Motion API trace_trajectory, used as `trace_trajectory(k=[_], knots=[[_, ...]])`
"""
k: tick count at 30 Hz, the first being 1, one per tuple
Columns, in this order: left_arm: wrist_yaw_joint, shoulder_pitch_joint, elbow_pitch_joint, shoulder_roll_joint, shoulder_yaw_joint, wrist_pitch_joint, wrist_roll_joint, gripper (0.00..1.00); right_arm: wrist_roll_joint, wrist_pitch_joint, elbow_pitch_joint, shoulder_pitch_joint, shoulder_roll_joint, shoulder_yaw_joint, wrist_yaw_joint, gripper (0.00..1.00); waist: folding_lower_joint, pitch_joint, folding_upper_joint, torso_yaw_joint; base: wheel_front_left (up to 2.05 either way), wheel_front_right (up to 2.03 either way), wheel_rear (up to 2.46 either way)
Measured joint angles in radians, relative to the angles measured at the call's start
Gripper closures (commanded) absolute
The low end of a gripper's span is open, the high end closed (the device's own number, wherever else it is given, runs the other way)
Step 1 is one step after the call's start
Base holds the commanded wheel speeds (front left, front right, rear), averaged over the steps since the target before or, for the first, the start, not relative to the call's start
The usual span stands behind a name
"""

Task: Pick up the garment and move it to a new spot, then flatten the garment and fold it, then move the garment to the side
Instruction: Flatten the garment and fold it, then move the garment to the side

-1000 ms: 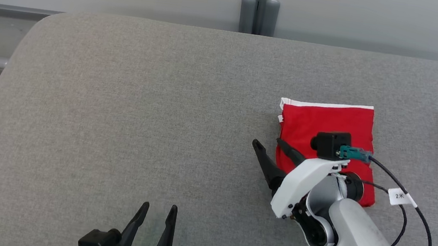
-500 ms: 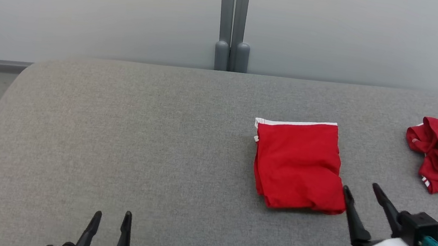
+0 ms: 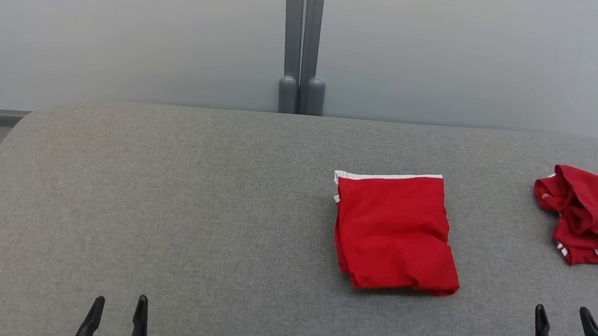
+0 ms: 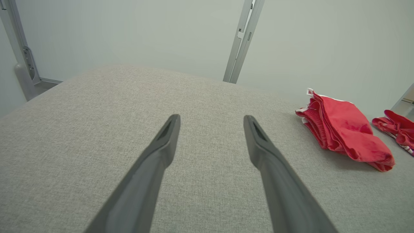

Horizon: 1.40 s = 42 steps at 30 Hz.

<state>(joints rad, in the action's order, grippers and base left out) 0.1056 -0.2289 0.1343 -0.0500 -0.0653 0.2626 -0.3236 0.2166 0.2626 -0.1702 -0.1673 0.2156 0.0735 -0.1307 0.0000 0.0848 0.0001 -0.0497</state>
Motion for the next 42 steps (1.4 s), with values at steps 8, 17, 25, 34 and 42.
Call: trace_trajectory(k=[8, 17, 25, 34, 42], knots=[[0.002, -0.004, -0.005, 0.0, -0.008, 0.0, 0.009, 0.0, -0.002, 0.0, 0.006, -0.002, -0.006, -0.011, 0.0, 0.0, 0.0, -0.008, 0.0, 0.001, 0.0, 0.0, 0.0], [0.004, 0.015, -0.016, 0.0, -0.039, 0.0, 0.015, 0.0, 0.161, -0.053, -0.125, 0.154, 0.011, -0.143, 0.0, 0.0, 0.0, -0.048, 0.0, -0.018, 0.0, 0.0, 0.0], [-0.009, 0.108, -0.003, 0.0, -0.131, 0.0, -0.01, 0.0, 0.287, -0.32, -0.299, 0.474, 0.078, -0.209, 0.0, 0.0, 0.0001, -0.143, 0.0, -0.054, 0.0, 0.0, 0.0], [-0.044, 0.165, 0.005, 0.0, -0.191, 0.0, -0.04, 0.0, 0.359, -0.42, -0.487, 0.615, 0.116, -0.285, 0.0, 0.0, 0.0, -0.237, 0.0, -0.137, 0.0, 0.0, 0.0], [-0.054, 0.185, 0.003, 0.0, -0.194, 0.0, -0.047, 0.0, 0.555, -0.479, -0.482, 0.651, 0.156, -0.374, 0.0, 1.0, 0.0001, -0.293, 0.0, -0.166, 0.0, 0.0, 0.0]])
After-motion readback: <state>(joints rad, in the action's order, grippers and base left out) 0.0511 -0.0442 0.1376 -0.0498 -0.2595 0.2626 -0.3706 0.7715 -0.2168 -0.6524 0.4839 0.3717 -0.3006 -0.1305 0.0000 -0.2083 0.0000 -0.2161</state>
